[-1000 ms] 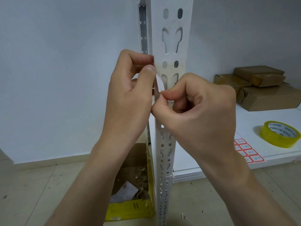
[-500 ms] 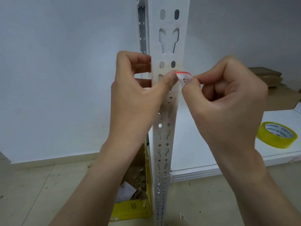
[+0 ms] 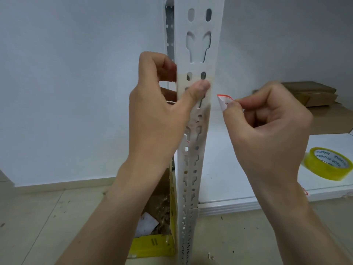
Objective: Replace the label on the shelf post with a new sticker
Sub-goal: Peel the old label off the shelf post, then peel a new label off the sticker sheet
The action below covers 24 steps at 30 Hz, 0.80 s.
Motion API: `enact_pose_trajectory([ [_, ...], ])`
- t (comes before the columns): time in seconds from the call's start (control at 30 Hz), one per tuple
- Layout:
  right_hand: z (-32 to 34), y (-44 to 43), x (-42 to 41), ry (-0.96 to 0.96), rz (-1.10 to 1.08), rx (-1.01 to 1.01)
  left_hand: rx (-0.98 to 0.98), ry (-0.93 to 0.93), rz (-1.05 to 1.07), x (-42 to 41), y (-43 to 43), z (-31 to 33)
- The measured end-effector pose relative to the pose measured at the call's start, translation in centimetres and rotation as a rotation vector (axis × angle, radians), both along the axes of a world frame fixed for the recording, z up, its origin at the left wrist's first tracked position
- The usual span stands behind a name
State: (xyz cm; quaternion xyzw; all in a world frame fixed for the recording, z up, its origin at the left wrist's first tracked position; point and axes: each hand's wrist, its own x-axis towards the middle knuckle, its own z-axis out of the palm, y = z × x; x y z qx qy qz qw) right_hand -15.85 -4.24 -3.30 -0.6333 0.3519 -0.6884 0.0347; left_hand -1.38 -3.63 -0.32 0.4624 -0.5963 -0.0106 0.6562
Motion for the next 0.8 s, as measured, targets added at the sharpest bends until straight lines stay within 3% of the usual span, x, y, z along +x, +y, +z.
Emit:
enact_pose_trajectory([
  [0.13,-1.1,-1.0,-0.3,-0.045,0.073,0.088,-0.176,-0.003,0.027,0.3,0.2,-3.3],
  [0.23,-2.2,-2.3,-1.0,-0.004,0.109,0.182,-0.349,-0.173,0.181,0.3,0.0,-6.8],
  [0.33,-3.4,-3.3,-2.1,0.057,0.127,0.282,-0.453,-0.352,0.097,-0.6,-0.1,-8.3],
  [0.63,-5.8,-4.0,-6.4,0.197,0.144,0.446,-0.324,-0.345,0.042,-6.5,0.0,-9.3],
  [0.8,-7.9,-3.9,-9.4,0.406,0.09,0.581,-0.128,-0.281,-0.025,-9.0,-0.1,-12.0],
])
